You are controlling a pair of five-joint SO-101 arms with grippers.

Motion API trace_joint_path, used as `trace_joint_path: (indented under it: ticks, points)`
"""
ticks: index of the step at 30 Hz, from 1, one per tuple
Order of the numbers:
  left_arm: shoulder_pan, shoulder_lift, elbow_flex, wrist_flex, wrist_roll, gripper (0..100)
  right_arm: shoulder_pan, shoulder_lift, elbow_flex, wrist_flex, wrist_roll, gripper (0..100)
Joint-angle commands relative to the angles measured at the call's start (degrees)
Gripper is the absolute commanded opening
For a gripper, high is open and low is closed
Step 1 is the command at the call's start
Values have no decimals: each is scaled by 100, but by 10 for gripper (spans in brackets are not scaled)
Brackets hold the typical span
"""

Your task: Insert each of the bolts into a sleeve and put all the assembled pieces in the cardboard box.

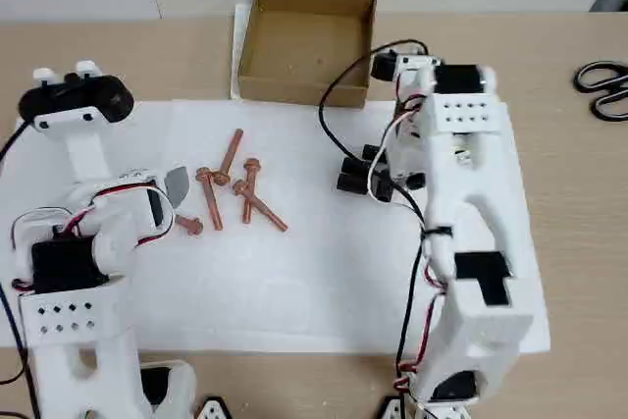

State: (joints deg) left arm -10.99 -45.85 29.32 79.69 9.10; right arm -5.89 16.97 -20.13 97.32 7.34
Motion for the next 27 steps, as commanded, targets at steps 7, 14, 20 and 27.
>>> trace_joint_path:
  ticks: [7, 14, 20, 27]
  points:
    - [-18, -18, -13, -105, -26, 246, -514, -1534, 1468, 145, 738, 4]
    - [-9, -18, -13, -105, -26, 246, -760, -2141, 3200, -901, 1090, 19]
    - [-9, -18, -13, -114, -26, 246, -769, -1965, 4255, -2097, 1055, 20]
    - [0, -9, -13, -114, -26, 246, -778, -1525, 4431, -2237, 1073, 85]
